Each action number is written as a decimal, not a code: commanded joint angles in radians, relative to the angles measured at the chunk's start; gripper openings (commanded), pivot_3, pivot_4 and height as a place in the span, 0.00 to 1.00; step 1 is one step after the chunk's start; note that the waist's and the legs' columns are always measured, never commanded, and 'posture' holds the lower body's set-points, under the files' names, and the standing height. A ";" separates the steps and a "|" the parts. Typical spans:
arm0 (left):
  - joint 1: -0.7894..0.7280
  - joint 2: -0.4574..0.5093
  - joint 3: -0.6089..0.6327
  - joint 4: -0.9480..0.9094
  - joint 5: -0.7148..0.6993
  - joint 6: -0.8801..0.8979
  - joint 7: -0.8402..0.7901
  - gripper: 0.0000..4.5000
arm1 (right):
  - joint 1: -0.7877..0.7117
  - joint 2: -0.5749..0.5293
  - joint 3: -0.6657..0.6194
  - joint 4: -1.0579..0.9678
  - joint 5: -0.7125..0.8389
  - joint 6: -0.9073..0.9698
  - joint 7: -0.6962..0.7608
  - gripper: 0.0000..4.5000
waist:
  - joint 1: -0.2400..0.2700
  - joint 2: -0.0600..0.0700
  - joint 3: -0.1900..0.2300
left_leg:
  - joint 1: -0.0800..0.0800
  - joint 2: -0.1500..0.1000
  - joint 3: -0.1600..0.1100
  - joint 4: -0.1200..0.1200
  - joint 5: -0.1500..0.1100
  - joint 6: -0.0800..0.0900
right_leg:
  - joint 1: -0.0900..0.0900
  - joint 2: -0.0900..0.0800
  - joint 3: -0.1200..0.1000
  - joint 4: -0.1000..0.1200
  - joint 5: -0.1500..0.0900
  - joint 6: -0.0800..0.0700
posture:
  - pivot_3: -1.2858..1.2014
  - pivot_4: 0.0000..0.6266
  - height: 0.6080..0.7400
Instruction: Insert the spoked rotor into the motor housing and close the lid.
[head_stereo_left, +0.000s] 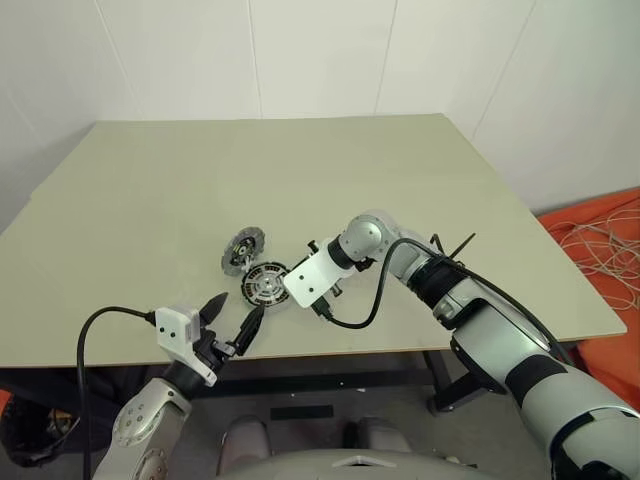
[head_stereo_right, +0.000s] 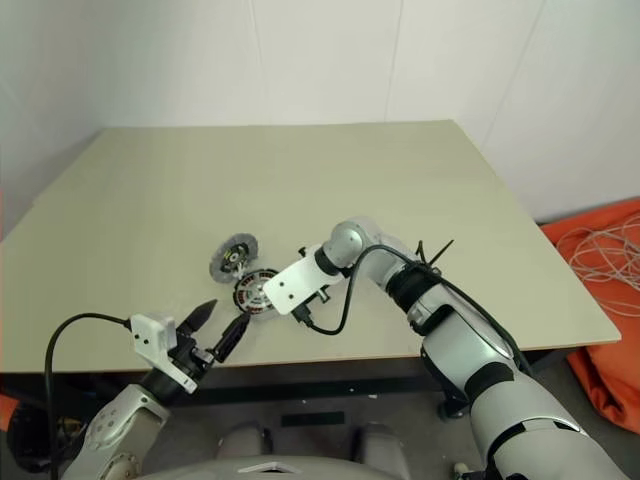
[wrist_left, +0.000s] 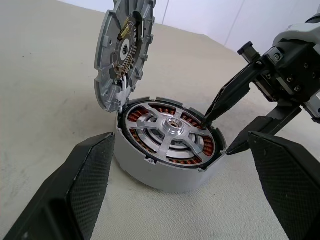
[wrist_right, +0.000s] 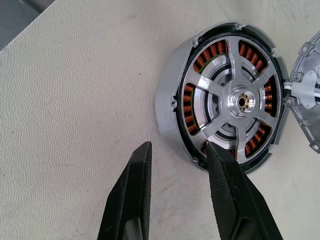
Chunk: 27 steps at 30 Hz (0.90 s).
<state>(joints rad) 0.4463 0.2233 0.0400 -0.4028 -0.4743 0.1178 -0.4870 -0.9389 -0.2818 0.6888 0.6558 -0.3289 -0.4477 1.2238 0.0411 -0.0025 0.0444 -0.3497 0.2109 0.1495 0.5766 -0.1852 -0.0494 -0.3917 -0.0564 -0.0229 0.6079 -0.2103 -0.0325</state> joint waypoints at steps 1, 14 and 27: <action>0.009 0.008 0.014 -0.040 -0.007 -0.026 -0.016 1.00 | -0.033 0.005 -0.025 -0.003 0.001 -0.018 -0.007 0.41 | 0.000 0.000 0.000 | 0.000 0.000 0.000 0.000 0.000 0.000 | 0.000 0.000 0.000 0.000 0.000 0.000 | 0.52 0.00 1.00; 0.008 0.006 0.011 -0.029 0.002 -0.043 -0.019 1.00 | -0.041 0.023 -0.021 0.020 -0.017 -0.031 -0.011 0.41 | -0.001 0.000 0.000 | 0.000 0.000 0.000 0.000 0.000 0.000 | 0.000 0.000 0.000 0.000 -0.001 0.002 | 0.52 0.00 1.00; -0.058 0.002 0.013 0.014 0.009 -0.027 -0.011 1.00 | -0.017 0.015 -0.037 -0.022 -0.010 -0.001 0.014 0.01 | 0.001 0.000 0.000 | 0.001 0.003 0.000 0.000 0.000 0.000 | 0.000 0.001 0.000 0.001 0.000 0.000 | 0.52 0.00 1.00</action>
<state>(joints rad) 0.3981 0.2240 0.0461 -0.3850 -0.4656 0.0962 -0.4977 -0.9472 -0.2576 0.6705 0.6567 -0.3470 -0.4510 1.2343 0.0422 -0.0021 0.0446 -0.3492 0.2144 0.1497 0.5772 -0.1852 -0.0493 -0.3910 -0.0553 -0.0233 0.6085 -0.2105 -0.0326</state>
